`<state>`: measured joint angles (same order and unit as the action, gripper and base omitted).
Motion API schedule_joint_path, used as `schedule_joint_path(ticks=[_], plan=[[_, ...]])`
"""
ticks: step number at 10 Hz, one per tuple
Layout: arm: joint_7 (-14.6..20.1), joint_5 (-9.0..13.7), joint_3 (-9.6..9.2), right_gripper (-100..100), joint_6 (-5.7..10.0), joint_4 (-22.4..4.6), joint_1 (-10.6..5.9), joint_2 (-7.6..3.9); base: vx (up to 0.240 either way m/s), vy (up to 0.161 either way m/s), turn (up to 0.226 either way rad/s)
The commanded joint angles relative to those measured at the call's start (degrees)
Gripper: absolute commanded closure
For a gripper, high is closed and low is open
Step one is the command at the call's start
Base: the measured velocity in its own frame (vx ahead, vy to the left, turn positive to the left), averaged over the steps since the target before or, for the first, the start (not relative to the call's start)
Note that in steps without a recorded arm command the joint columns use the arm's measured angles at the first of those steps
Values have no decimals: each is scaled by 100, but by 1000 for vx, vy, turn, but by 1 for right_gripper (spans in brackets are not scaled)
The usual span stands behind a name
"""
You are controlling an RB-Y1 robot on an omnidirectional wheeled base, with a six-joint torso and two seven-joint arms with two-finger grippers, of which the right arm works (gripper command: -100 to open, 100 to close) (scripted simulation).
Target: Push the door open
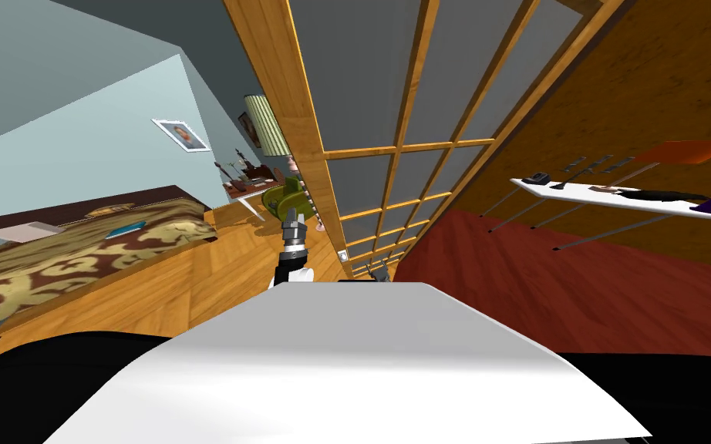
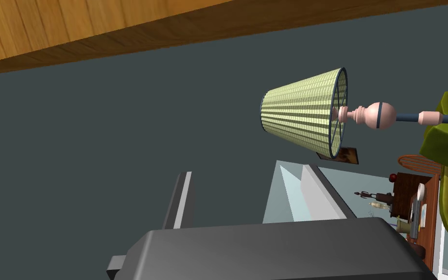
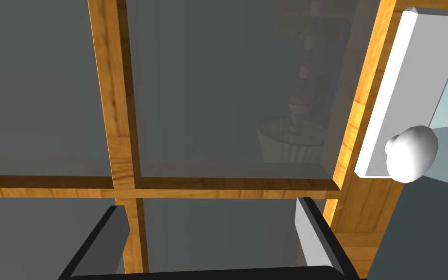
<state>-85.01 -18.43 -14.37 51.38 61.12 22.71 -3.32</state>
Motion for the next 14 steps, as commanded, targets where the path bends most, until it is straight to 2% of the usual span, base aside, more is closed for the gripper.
schedule_joint_path(ticks=[1,6,14], plan=[[103,-166,10,-100,51,39,62,-27,98,17,-135],[398,-682,47,-100,228,127,247,-70,98,30,-132],[862,-1492,104,-100,505,265,538,-11,65,63,-123]])
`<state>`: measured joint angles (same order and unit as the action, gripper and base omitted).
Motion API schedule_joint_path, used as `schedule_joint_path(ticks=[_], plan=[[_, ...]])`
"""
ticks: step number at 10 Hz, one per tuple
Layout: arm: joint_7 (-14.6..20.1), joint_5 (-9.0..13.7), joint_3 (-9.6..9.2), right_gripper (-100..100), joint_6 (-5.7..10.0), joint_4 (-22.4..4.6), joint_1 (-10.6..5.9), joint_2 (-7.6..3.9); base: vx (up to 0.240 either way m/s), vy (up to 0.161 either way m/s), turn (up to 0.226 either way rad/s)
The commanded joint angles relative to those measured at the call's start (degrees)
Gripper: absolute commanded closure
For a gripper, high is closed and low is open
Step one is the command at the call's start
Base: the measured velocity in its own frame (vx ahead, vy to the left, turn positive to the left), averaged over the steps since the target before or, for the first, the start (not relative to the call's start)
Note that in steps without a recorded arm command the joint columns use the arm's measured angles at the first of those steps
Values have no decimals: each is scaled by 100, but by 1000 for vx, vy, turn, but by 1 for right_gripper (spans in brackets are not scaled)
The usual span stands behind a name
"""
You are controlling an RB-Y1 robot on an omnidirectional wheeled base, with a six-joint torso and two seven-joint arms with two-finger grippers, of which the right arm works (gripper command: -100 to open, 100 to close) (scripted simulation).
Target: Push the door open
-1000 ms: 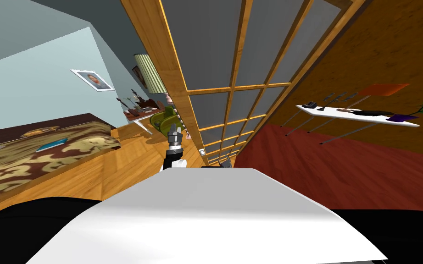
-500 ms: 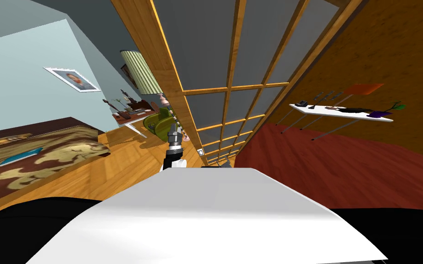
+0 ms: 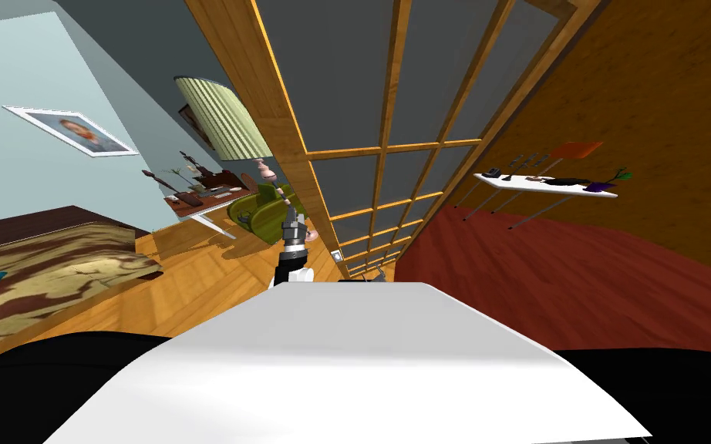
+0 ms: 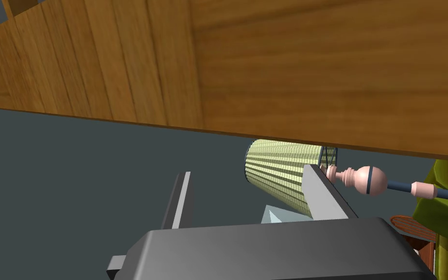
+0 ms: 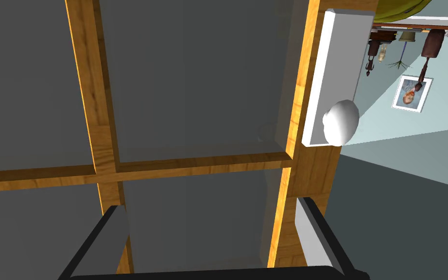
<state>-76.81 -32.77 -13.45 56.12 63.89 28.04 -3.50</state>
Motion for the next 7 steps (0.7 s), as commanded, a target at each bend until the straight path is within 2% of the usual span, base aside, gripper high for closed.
schedule_joint_path(ticks=[1,4,7], plan=[[149,-248,24,-100,96,20,73,42,59,100,-180],[347,-593,49,-100,214,79,197,132,51,110,-161],[544,-937,73,-100,332,137,321,265,0,121,-135]])
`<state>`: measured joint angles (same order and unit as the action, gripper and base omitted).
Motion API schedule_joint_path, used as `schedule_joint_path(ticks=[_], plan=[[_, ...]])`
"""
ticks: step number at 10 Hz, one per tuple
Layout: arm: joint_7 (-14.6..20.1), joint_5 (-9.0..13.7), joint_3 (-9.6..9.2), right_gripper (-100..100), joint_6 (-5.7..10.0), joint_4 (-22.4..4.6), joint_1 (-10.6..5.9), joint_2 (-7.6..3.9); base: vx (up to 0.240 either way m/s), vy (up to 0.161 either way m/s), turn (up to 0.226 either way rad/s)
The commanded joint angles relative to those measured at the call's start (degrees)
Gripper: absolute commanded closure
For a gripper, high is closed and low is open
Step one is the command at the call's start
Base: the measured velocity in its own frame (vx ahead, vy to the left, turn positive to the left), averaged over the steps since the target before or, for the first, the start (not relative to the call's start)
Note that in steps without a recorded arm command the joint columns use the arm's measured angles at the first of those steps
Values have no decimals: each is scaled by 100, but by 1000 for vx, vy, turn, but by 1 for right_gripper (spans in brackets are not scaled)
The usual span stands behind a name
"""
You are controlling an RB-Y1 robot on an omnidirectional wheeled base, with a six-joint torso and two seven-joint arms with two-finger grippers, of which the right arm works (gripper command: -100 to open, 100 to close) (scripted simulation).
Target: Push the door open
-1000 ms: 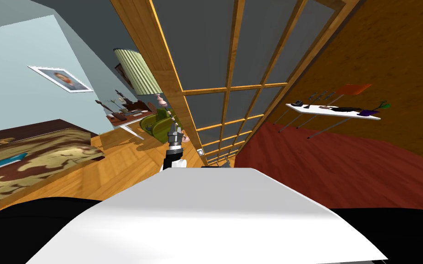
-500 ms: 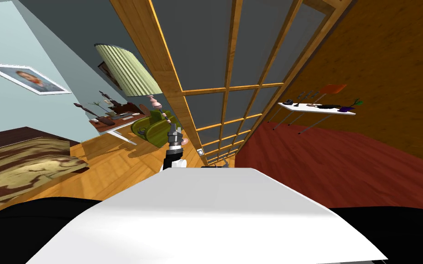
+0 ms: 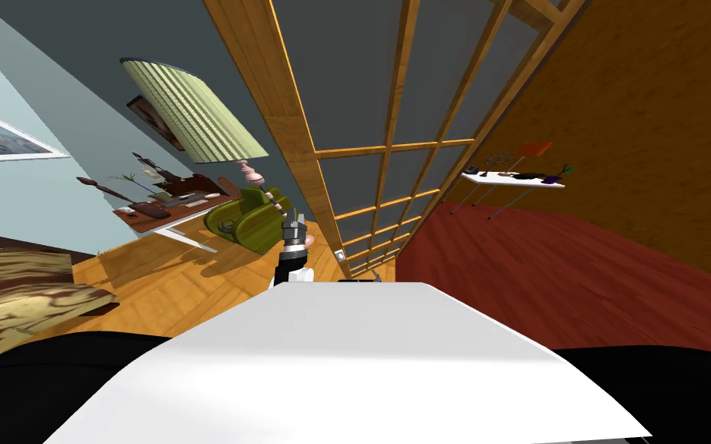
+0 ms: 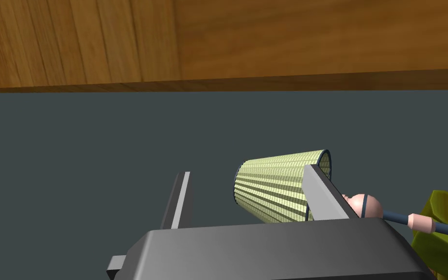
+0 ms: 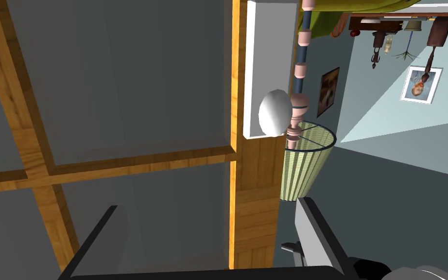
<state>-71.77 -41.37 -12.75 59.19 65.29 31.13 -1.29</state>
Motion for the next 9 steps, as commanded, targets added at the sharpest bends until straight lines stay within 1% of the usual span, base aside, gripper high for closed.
schedule_joint_path(ticks=[1,3,4,5,9], plan=[[106,-192,12,-100,64,17,54,97,-43,128,-125],[227,-404,27,-100,137,53,130,222,-97,180,-130],[194,-352,5,-100,87,90,138,190,-55,89,-33],[194,-352,5,100,87,90,138,190,8,-10,23],[194,-352,5,100,87,90,138,190,14,-24,3]])
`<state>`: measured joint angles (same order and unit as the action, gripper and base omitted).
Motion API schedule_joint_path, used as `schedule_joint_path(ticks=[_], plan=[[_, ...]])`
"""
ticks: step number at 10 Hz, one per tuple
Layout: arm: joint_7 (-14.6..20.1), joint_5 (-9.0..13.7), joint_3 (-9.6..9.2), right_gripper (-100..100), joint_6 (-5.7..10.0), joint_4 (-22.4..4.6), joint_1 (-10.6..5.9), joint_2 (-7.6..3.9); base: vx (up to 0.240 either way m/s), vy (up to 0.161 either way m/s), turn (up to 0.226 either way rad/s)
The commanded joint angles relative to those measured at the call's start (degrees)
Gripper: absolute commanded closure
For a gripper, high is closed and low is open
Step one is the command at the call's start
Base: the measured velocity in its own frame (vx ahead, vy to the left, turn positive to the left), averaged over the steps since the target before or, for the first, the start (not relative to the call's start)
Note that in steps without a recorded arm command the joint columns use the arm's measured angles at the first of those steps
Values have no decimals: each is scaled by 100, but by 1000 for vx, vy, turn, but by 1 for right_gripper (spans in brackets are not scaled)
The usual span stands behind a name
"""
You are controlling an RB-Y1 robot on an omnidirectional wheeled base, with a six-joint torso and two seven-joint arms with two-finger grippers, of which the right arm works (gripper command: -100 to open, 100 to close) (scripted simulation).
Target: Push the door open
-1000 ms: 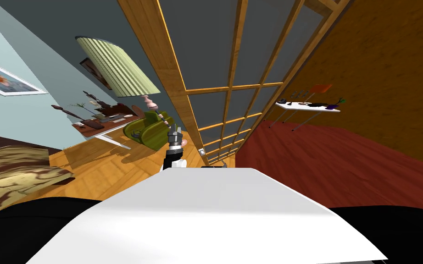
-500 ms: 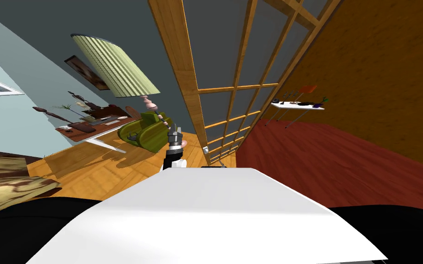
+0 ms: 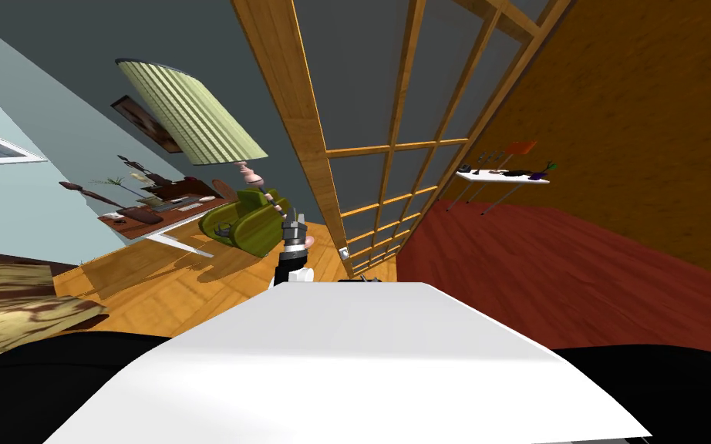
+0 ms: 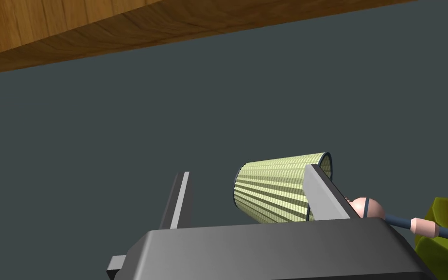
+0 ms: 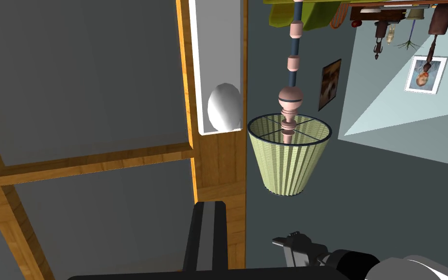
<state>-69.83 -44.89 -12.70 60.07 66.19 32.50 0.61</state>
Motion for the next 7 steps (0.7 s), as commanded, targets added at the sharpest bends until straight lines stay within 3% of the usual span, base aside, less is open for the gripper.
schedule_joint_path(ticks=[1,2,5,7], plan=[[0,0,0,100,0,0,0,1,0,0,0],[2,98,17,-100,55,11,47,-178,124,50,-223],[5,310,55,-100,173,34,150,-400,117,165,-246],[8,487,86,-100,272,53,236,-475,-18,198,-250]])
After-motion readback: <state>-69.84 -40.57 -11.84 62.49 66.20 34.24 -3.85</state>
